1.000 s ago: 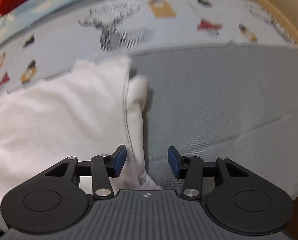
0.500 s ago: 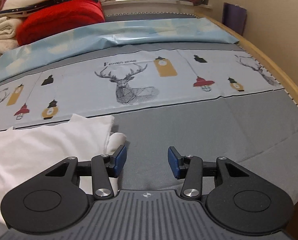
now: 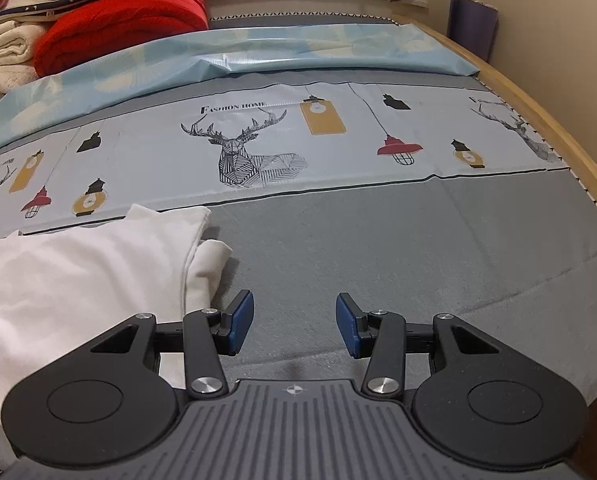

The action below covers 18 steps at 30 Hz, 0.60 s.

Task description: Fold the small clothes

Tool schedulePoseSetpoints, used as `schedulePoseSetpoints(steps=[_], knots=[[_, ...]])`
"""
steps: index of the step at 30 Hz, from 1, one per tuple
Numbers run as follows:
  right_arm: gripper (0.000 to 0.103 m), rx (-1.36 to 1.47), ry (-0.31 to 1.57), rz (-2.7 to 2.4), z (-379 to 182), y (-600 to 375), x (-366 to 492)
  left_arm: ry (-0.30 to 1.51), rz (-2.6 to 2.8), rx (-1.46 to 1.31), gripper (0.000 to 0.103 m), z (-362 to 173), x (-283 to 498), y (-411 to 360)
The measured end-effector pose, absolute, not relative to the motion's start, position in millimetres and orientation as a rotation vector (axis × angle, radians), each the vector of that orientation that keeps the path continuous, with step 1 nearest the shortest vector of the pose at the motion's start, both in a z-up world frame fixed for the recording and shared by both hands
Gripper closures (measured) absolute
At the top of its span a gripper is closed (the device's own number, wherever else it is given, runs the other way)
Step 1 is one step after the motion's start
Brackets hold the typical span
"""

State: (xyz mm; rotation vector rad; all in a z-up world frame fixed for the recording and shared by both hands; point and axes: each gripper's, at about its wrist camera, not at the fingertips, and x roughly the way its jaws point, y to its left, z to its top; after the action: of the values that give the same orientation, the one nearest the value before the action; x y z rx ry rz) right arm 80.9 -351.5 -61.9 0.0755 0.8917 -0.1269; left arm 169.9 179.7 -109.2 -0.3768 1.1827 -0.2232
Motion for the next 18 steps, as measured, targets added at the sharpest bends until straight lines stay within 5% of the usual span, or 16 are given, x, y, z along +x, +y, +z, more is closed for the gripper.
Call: schedulePoseSetpoints(steps=[9,18], knots=[[0.056,0.102,0.893,-0.107,-74,-356,84,1.048,-0.559,-0.549,0.09,-49,167,64],[0.056,0.177,0.894,-0.141,-80,-369,85,1.098,-0.691,-0.519,0.088,-60,176,-107]])
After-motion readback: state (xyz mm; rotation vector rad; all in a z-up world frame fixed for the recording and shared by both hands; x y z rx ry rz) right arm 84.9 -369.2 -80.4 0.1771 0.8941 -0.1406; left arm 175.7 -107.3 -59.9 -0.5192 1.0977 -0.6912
